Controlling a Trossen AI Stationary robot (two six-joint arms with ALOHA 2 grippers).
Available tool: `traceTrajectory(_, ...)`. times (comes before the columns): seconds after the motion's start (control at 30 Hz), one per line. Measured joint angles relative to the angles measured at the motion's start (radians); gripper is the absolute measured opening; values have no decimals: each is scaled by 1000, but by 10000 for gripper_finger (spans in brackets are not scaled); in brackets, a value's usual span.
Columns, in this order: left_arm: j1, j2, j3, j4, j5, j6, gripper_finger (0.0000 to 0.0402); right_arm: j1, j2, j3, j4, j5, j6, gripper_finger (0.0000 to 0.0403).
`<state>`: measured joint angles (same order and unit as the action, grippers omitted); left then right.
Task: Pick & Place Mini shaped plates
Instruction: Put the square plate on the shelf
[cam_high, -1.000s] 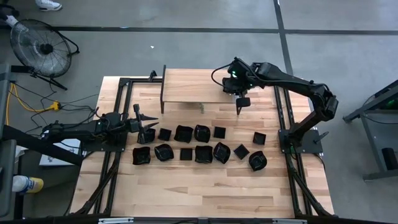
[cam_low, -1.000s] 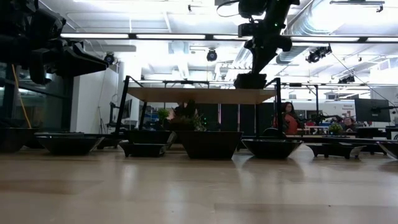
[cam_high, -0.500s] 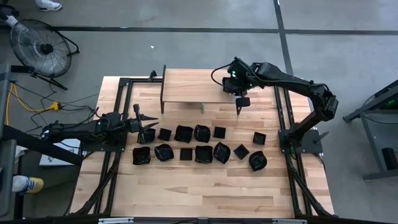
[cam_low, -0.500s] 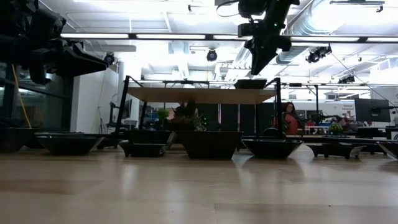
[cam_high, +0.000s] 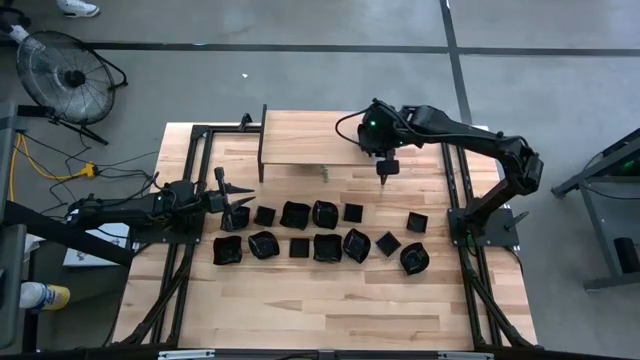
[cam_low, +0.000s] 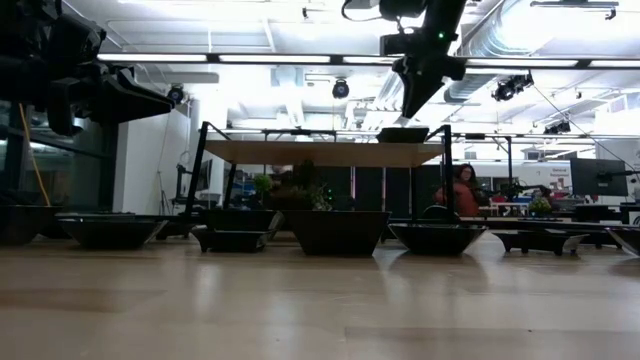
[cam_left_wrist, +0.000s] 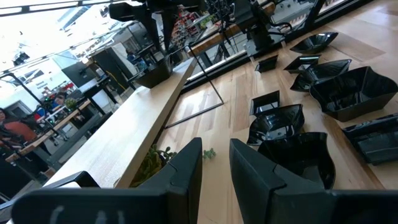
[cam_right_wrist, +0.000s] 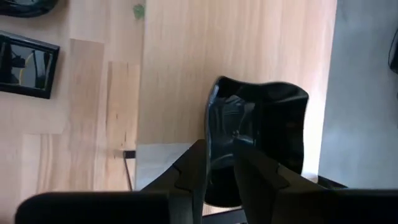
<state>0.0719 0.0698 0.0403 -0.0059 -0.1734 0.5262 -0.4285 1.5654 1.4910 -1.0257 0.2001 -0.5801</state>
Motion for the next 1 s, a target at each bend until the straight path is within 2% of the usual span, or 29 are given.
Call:
traceTrajectory(0.27, 0, 0, 0, 0, 0, 0, 78, 50, -1, 0, -3, -32, 72, 74)
traceTrajectory(0.6, 0, 0, 0, 0, 0, 0, 78, 119, -2, 0, -18, -189, 152, 74)
traceTrajectory(0.9, 0, 0, 0, 0, 0, 0, 78, 151, -2, -2, -165, -327, 415, 74)
traceTrajectory(1.0, 0, 0, 0, 0, 0, 0, 78, 151, -10, -62, -174, -329, 455, 74)
